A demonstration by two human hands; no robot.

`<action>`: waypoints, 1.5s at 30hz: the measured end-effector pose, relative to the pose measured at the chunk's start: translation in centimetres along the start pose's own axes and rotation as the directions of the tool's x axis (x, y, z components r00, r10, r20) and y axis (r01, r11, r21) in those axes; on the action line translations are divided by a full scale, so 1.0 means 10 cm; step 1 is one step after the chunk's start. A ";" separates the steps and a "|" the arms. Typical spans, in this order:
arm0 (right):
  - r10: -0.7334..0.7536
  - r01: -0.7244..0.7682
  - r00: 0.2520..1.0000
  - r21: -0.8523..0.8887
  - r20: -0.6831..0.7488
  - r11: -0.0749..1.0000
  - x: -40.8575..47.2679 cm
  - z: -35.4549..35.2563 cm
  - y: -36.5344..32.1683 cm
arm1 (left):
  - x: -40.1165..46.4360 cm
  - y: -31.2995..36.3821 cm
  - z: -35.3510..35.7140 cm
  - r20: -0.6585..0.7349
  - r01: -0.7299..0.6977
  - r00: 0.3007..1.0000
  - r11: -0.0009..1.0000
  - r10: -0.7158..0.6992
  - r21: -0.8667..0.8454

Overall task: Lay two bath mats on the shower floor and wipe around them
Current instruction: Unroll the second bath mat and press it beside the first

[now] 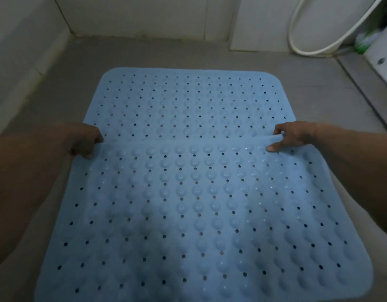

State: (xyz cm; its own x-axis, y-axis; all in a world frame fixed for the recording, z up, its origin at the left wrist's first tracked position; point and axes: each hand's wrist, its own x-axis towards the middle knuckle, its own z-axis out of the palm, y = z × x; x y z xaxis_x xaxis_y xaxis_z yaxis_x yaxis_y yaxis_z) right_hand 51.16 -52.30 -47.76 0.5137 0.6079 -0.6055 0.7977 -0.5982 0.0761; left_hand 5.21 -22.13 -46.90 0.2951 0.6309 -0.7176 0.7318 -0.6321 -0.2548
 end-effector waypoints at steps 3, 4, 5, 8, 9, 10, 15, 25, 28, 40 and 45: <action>0.013 -0.013 1.000 0.013 0.014 1.000 -0.14 0.04 -0.01 | -0.03 -0.16 0.13 -0.076 -0.032 0.997 0.990 0.021 -0.141; 0.027 -0.027 1.000 -0.004 0.006 1.000 -0.18 0.05 -0.01 | -0.06 -0.20 0.15 -0.108 -0.045 0.994 0.982 0.026 -0.182; 0.046 -0.045 0.999 -0.037 0.004 0.998 -0.23 0.04 -0.01 | -0.09 -0.21 0.17 -0.131 -0.060 0.991 0.974 0.032 -0.217; 0.097 -0.082 0.992 -0.186 0.074 0.979 -0.35 0.09 -0.01 | -0.16 -0.22 0.20 -0.139 -0.060 0.990 0.952 0.018 -0.301; 0.120 -0.094 0.987 -0.214 0.111 0.972 -0.41 0.14 0.00 | -0.18 -0.20 0.22 -0.132 -0.044 0.991 0.950 0.002 -0.310; 0.140 -0.108 0.982 -0.234 0.129 0.966 -0.48 0.18 0.01 | -0.19 -0.17 0.25 -0.148 -0.028 0.989 0.953 -0.018 -0.301; -0.152 0.107 0.955 -0.183 -0.255 0.977 -0.84 0.41 0.02 | -0.43 0.44 0.73 -0.721 -0.296 0.693 0.917 0.012 -0.269; 0.136 -0.065 0.955 0.262 -0.265 0.963 -0.96 1.56 -0.79 | -0.45 1.25 1.32 -0.513 -0.214 0.858 0.925 0.024 -0.314; 0.122 -0.055 0.957 0.248 -0.263 0.967 -0.91 1.50 -0.80 | -0.50 1.26 1.34 -0.502 -0.197 0.865 0.917 -0.004 -0.346; 0.126 -0.062 0.957 0.238 -0.262 0.969 -0.92 1.47 -0.84 | -0.46 1.14 1.28 -0.429 -0.216 0.902 0.915 0.053 -0.340; 0.059 0.052 0.904 0.246 -0.423 0.968 -1.05 1.33 -1.43 | -0.56 0.94 1.18 -0.468 -0.222 0.883 0.852 -0.030 -0.474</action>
State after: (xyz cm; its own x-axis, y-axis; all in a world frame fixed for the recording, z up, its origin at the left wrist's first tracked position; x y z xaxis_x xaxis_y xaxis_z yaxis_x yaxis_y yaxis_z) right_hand 30.14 -57.09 -53.02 0.6449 0.7355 -0.2078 0.7214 -0.6756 -0.1524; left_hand 3.17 -36.91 -52.91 0.5257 0.7870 -0.3229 0.8494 -0.4650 0.2496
